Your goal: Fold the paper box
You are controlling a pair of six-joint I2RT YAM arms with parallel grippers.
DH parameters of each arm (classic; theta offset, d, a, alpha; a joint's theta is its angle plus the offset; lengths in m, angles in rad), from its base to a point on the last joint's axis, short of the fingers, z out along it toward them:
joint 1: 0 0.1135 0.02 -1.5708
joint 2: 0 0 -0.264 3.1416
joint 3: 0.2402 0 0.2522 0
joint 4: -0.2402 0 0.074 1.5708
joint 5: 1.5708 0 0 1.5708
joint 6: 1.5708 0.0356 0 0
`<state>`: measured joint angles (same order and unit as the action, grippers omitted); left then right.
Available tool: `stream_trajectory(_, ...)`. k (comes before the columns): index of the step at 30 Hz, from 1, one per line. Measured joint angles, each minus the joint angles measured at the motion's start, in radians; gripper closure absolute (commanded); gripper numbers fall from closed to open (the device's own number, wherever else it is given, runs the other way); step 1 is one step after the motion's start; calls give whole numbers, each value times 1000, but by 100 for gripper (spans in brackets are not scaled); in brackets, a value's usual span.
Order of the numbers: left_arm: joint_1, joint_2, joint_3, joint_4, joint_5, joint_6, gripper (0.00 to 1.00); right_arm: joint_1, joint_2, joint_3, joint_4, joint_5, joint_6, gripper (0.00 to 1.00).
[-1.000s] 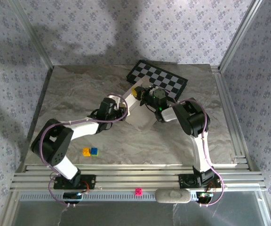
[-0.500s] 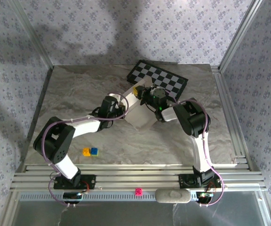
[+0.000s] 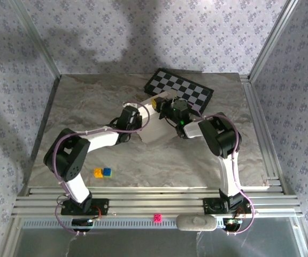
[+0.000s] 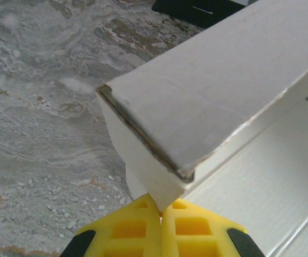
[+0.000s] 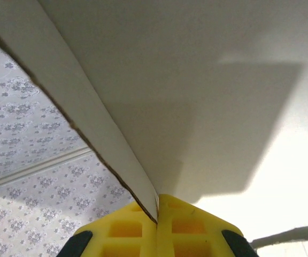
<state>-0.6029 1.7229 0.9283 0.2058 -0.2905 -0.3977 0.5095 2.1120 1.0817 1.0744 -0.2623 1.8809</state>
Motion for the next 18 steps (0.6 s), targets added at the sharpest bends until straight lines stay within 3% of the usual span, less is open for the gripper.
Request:
stream_trajectory(3, -3, 16, 26, -26, -35, -5, 98, 2, -9, 0, -17, 5, 2, 100)
stream_trajectory(11, -6, 72, 79, -52, -69, -8, 77, 2, -24, 0, -48, 5, 13, 100)
stream_trajectory(15, 6, 101, 90, -55, -67, -3, 79, 2, -26, 0, -54, 4, 15, 100)
stream_trajectory(18, 24, 120, 98, -51, -62, 3, 91, 2, -26, 0, -56, 3, 16, 100)
